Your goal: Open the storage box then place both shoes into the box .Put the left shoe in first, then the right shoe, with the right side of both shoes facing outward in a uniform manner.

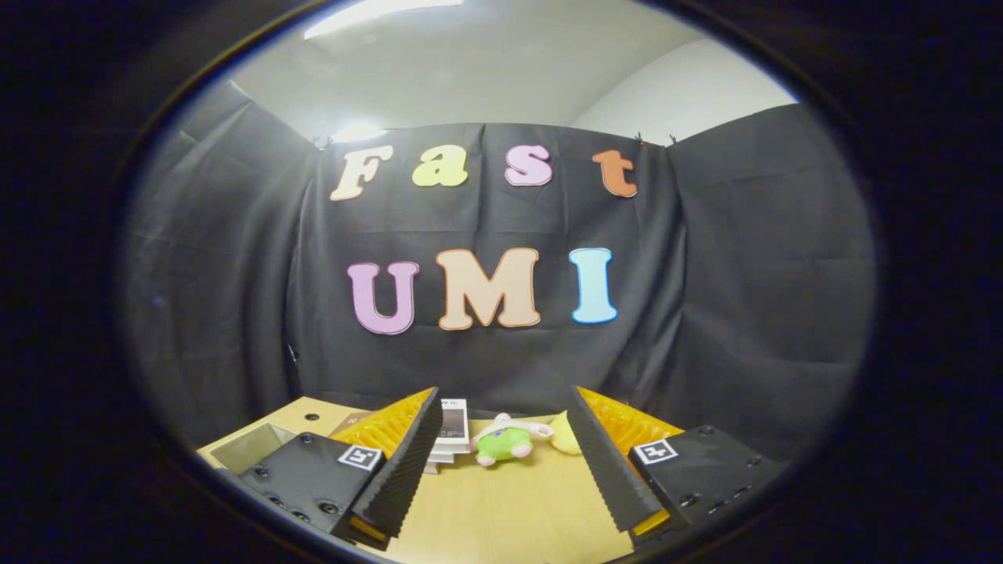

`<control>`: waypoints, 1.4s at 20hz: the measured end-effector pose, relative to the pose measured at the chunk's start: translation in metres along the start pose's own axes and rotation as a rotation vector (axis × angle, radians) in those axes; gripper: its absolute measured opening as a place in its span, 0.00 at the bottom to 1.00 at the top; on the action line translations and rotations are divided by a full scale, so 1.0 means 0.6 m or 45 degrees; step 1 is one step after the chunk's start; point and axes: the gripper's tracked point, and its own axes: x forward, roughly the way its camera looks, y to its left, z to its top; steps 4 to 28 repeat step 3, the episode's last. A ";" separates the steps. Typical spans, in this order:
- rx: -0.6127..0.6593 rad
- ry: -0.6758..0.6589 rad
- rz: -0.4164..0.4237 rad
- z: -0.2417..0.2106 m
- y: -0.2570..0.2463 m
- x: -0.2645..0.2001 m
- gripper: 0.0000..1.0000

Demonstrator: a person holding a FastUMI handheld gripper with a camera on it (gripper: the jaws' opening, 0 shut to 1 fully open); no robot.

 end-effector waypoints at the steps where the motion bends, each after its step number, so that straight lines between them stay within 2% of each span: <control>1: 0.004 -0.002 0.004 0.003 0.002 0.000 1.00; 28: 0.011 -0.009 0.011 0.005 0.006 -0.003 1.00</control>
